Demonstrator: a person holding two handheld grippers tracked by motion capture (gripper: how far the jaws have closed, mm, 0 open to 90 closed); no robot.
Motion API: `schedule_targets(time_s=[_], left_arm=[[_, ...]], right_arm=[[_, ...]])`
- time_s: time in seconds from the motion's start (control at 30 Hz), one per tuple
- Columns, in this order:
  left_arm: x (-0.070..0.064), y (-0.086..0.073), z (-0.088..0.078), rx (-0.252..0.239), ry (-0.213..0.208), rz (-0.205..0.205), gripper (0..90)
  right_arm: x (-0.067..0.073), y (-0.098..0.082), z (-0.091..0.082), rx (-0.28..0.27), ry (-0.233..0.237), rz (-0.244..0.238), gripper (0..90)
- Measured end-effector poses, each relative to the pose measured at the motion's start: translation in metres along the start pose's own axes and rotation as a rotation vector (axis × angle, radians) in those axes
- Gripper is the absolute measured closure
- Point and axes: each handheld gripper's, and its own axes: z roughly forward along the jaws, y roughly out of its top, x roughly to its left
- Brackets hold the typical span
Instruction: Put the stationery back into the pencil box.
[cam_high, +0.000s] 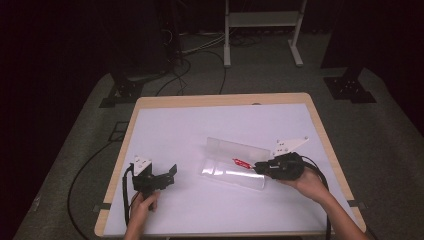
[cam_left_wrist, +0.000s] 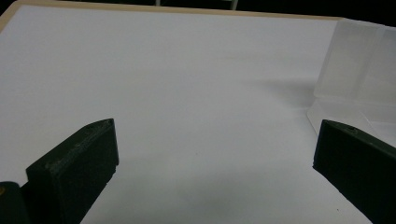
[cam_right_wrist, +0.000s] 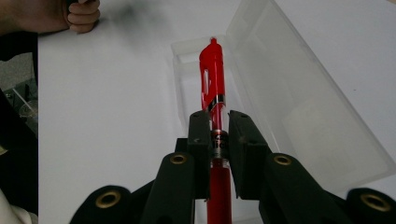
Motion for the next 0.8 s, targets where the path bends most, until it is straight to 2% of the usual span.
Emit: schedule_targets(time_s=[0.4, 0.8], left_arm=[[0.0, 0.0, 0.0, -0.001, 0.0, -0.001, 0.0], [0.0, 0.0, 0.0, -0.001, -0.002, -0.003, 0.0]], right_arm=[[-0.003, 0.012, 0.019, 0.009, 0.015, -0.02, 78.9], [-0.006, 0.01, 0.036, 0.037, 0.03, -0.011, 78.9]])
